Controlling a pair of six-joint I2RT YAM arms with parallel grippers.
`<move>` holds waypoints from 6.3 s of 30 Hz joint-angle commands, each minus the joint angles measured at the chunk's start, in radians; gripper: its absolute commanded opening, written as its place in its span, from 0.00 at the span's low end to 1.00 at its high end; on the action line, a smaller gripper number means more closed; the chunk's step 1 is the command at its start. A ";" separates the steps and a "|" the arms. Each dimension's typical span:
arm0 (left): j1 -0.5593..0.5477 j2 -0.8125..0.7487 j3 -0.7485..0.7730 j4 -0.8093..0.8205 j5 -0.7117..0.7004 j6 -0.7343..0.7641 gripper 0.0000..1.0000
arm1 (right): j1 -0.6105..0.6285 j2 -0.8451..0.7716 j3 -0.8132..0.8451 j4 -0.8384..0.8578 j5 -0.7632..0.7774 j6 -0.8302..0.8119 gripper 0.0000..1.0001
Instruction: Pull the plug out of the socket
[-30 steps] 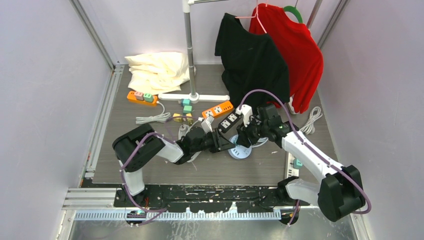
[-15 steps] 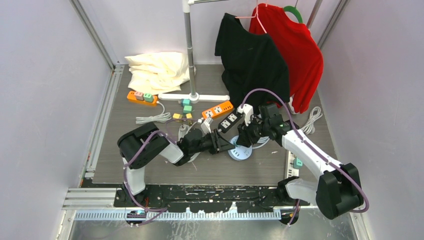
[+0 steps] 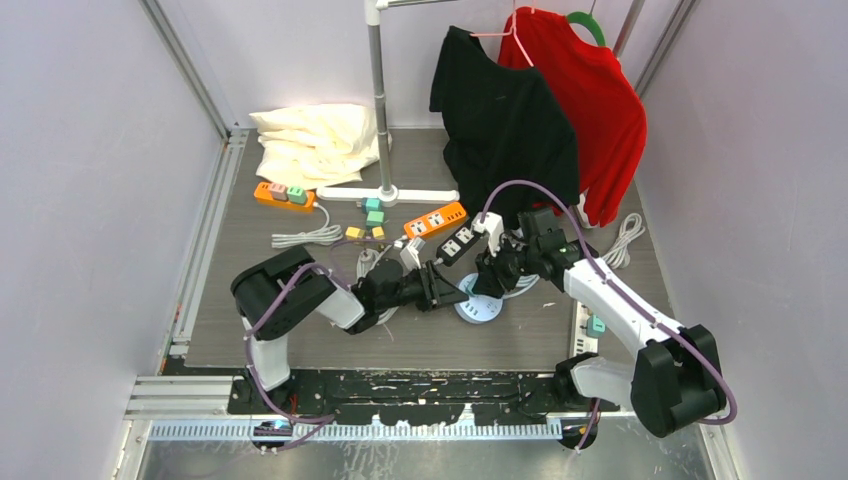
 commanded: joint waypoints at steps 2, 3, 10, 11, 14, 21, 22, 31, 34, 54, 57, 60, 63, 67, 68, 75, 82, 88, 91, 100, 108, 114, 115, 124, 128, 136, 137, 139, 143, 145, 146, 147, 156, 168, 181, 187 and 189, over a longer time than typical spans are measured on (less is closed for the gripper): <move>0.022 -0.062 -0.038 -0.166 -0.002 0.124 0.00 | -0.022 -0.005 0.023 -0.090 -0.208 -0.182 0.01; 0.023 -0.063 -0.032 -0.174 0.007 0.135 0.00 | -0.021 0.002 0.025 -0.089 -0.215 -0.173 0.01; 0.022 -0.031 -0.001 -0.206 0.037 0.157 0.00 | -0.018 0.004 0.039 0.212 -0.109 0.218 0.01; 0.021 -0.023 0.003 -0.209 0.041 0.157 0.00 | -0.013 0.015 0.060 0.206 -0.091 0.230 0.01; 0.021 -0.016 0.012 -0.231 0.040 0.160 0.00 | -0.007 0.038 0.087 0.168 -0.059 0.208 0.01; 0.020 -0.018 0.020 -0.284 0.023 0.175 0.00 | -0.007 -0.003 0.086 0.088 -0.025 0.075 0.01; 0.023 -0.018 0.016 -0.284 0.022 0.174 0.00 | -0.008 -0.003 0.089 0.061 -0.022 0.047 0.01; 0.060 -0.014 -0.024 -0.189 0.043 0.136 0.00 | -0.051 -0.043 0.014 -0.043 -0.134 -0.097 0.01; 0.059 -0.005 -0.018 -0.181 0.048 0.136 0.00 | -0.051 -0.047 -0.002 0.091 -0.139 0.044 0.01; 0.049 0.003 0.007 -0.257 0.009 0.184 0.00 | -0.138 -0.087 0.114 -0.043 -0.223 0.067 0.01; 0.043 -0.005 0.014 -0.259 0.008 0.194 0.03 | -0.163 -0.097 0.119 -0.037 -0.257 0.087 0.01; 0.027 -0.031 0.035 -0.310 0.000 0.220 0.18 | -0.189 -0.104 0.112 -0.037 -0.284 0.095 0.01; 0.013 -0.070 0.054 -0.370 -0.033 0.255 0.36 | -0.208 -0.108 0.110 -0.036 -0.301 0.102 0.01; 0.008 -0.147 0.053 -0.430 -0.085 0.302 0.46 | -0.221 -0.107 0.109 -0.037 -0.309 0.104 0.01; 0.007 -0.169 0.053 -0.451 -0.097 0.315 0.51 | -0.222 -0.104 0.107 -0.037 -0.311 0.104 0.01; 0.000 -0.344 0.036 -0.577 -0.184 0.453 0.57 | -0.229 -0.098 0.110 -0.046 -0.332 0.103 0.01; -0.002 -0.589 -0.103 -0.483 -0.229 0.654 0.60 | -0.241 -0.089 0.115 -0.059 -0.415 0.108 0.01; 0.001 -0.821 -0.236 -0.345 -0.250 0.745 1.00 | -0.251 -0.080 0.117 -0.070 -0.483 0.112 0.01; 0.004 -0.895 -0.280 -0.322 -0.231 0.763 0.99 | -0.260 -0.069 0.132 -0.107 -0.514 0.108 0.01; 0.005 -0.950 -0.293 -0.281 -0.107 0.715 0.99 | -0.267 -0.027 0.146 -0.145 -0.584 0.127 0.01; -0.004 -0.834 -0.285 -0.086 -0.032 0.512 0.99 | -0.268 0.007 0.122 -0.078 -0.624 0.249 0.01; -0.145 -0.841 -0.238 -0.142 -0.157 0.783 0.93 | -0.267 0.039 0.100 -0.003 -0.648 0.380 0.01; -0.180 -0.852 -0.222 -0.192 -0.199 0.858 0.93 | -0.268 0.042 0.096 0.010 -0.650 0.399 0.01; -0.399 -0.727 0.000 -0.515 -0.669 1.315 0.97 | -0.261 0.070 0.082 0.064 -0.648 0.500 0.01; -0.399 -0.657 0.007 -0.370 -0.652 1.362 0.99 | -0.259 0.069 0.082 0.064 -0.642 0.498 0.01; -0.353 -0.535 0.107 -0.392 -0.595 1.391 0.97 | -0.254 0.062 0.081 0.064 -0.639 0.499 0.01; -0.335 -0.528 0.104 -0.382 -0.577 1.379 0.95 | -0.253 0.061 0.082 0.064 -0.639 0.499 0.01; -0.301 -0.519 0.104 -0.365 -0.536 1.350 0.92 | -0.253 0.061 0.082 0.063 -0.639 0.498 0.01; -0.269 -0.485 0.128 -0.357 -0.486 1.337 0.82 | -0.248 0.064 0.082 0.064 -0.638 0.498 0.01; -0.263 -0.465 0.150 -0.362 -0.462 1.341 0.76 | -0.246 0.066 0.082 0.064 -0.638 0.496 0.01; -0.263 -0.455 0.161 -0.367 -0.457 1.343 0.73 | -0.246 0.065 0.083 0.064 -0.637 0.497 0.01; -0.261 -0.445 0.169 -0.370 -0.453 1.343 0.71 | -0.246 0.065 0.082 0.064 -0.637 0.496 0.01; -0.261 -0.423 0.189 -0.365 -0.441 1.332 0.59 | -0.241 0.066 0.082 0.061 -0.633 0.494 0.01; -0.251 -0.418 0.208 -0.396 -0.440 1.303 0.00 | -0.238 0.067 0.080 0.056 -0.632 0.479 0.24; -0.088 -0.580 -0.090 -0.371 -0.465 0.938 0.00 | -0.238 0.044 0.092 -0.014 -0.581 0.342 1.00; 0.124 -0.668 -0.085 -0.564 -0.440 0.709 0.00 | -0.239 0.050 0.091 -0.019 -0.553 0.337 1.00; 0.187 -0.662 -0.057 -0.622 -0.424 0.669 0.00 | -0.240 0.051 0.092 -0.020 -0.549 0.336 1.00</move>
